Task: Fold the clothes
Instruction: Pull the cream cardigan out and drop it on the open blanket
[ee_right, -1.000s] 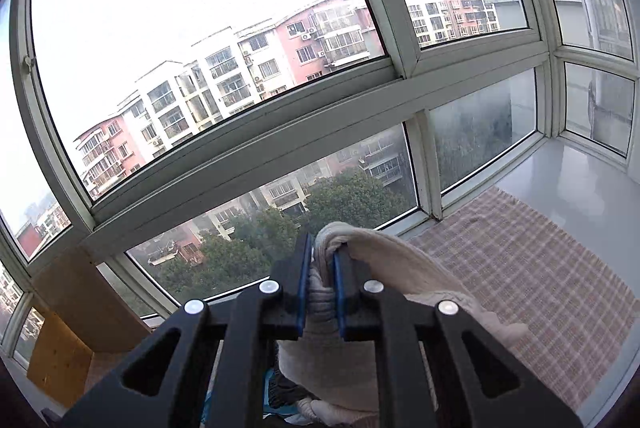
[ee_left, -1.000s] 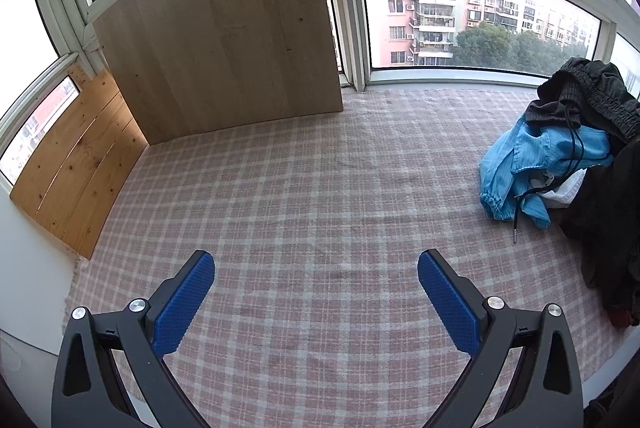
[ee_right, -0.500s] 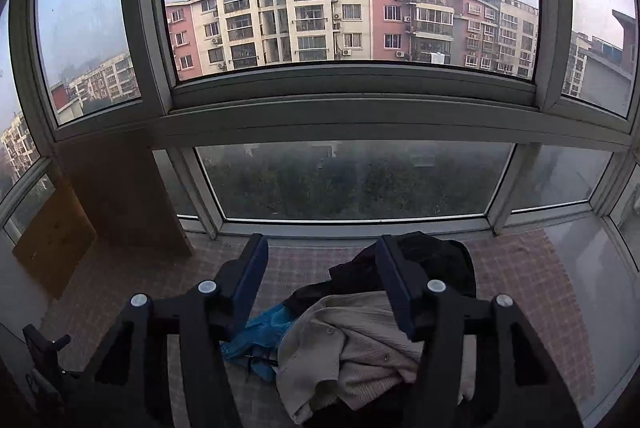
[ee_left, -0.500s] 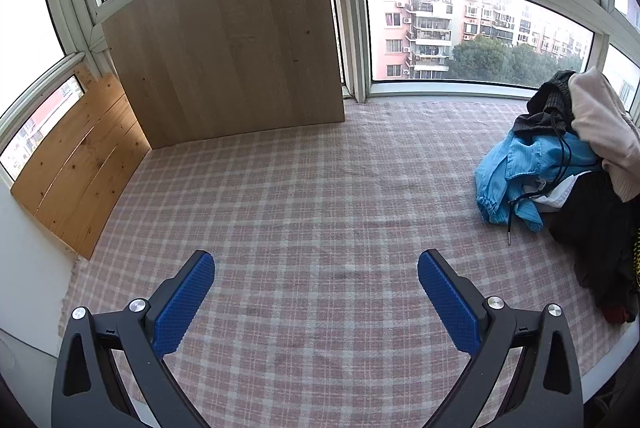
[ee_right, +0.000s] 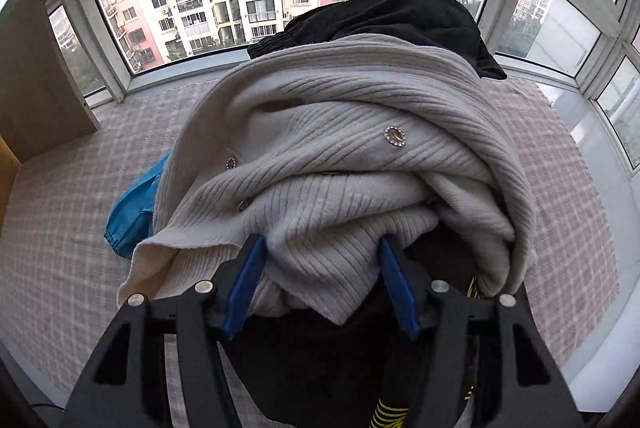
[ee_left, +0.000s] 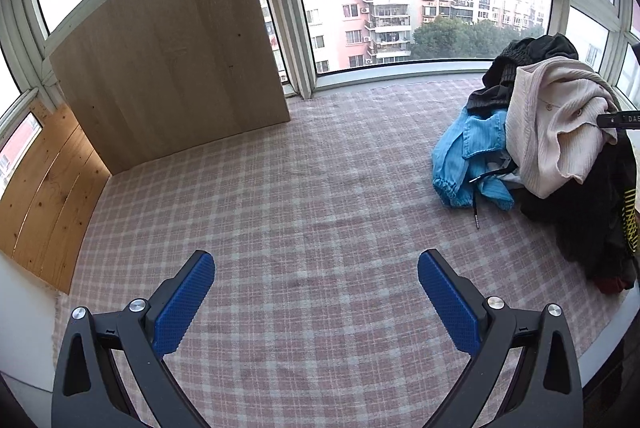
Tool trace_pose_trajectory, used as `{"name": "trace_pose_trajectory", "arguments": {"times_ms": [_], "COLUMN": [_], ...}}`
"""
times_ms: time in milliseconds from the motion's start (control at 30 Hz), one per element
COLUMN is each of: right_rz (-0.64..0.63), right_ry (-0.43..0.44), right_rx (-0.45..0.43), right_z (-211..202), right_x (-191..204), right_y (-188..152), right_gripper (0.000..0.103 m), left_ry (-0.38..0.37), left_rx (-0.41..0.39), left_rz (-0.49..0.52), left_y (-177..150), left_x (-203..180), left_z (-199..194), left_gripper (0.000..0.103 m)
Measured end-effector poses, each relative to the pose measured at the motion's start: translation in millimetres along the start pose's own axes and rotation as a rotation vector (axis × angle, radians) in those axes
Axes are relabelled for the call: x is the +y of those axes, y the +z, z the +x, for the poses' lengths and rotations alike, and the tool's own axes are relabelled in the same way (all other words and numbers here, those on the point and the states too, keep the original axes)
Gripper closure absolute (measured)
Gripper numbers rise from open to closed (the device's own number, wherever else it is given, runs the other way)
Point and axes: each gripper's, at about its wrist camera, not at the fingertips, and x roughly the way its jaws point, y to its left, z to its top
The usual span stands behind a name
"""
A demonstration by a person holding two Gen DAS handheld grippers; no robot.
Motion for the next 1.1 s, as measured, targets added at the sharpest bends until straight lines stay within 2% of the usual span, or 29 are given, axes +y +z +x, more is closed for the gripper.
{"name": "trace_pose_trajectory", "arguments": {"times_ms": [100,133,167,267,467,667,800,933,1100], "right_rz": [-0.07,-0.064,-0.038,0.022,0.012,-0.013,-0.087,-0.17,-0.226], "right_ry": [-0.02,-0.001,0.035,0.11,0.106,0.1,0.149,0.206,0.288], "right_rx": [-0.005,-0.018,-0.038,-0.124,-0.381,-0.637,-0.714,-0.758,-0.76], "right_z": [15.3,13.7,6.5,-25.3,-136.8,-248.9,-304.2,-347.2,-386.5], "right_x": [14.1,13.6,8.8,-3.6,-5.8,6.5,50.2,104.5,170.8], "right_y": [9.6,12.8,17.3,33.2,79.1,122.2,137.4,136.6,124.4], "right_gripper": [0.046,0.07,0.086,0.088,0.09,0.092,0.092,0.092,0.092], "left_ry": [0.0,-0.001,0.002,0.03,0.063,0.103,0.138,0.167,0.187], "left_rx": [-0.014,-0.011,-0.007,0.01,0.057,0.033,0.008,-0.029,-0.076], "left_rz": [0.031,0.028,0.022,-0.007,-0.092,-0.115,-0.143,-0.163,-0.187], "left_y": [2.5,2.2,1.3,-4.7,-17.7,-19.4,-18.2,-19.9,-25.6], "left_x": [-8.8,-7.6,-5.3,6.5,34.3,47.8,66.1,89.4,129.2], "left_z": [-2.7,-2.1,-1.2,1.0,8.8,-0.8,-14.5,-31.6,-52.3], "left_gripper": [0.001,0.001,0.001,0.001,0.001,0.001,0.001,0.001,0.001]}}
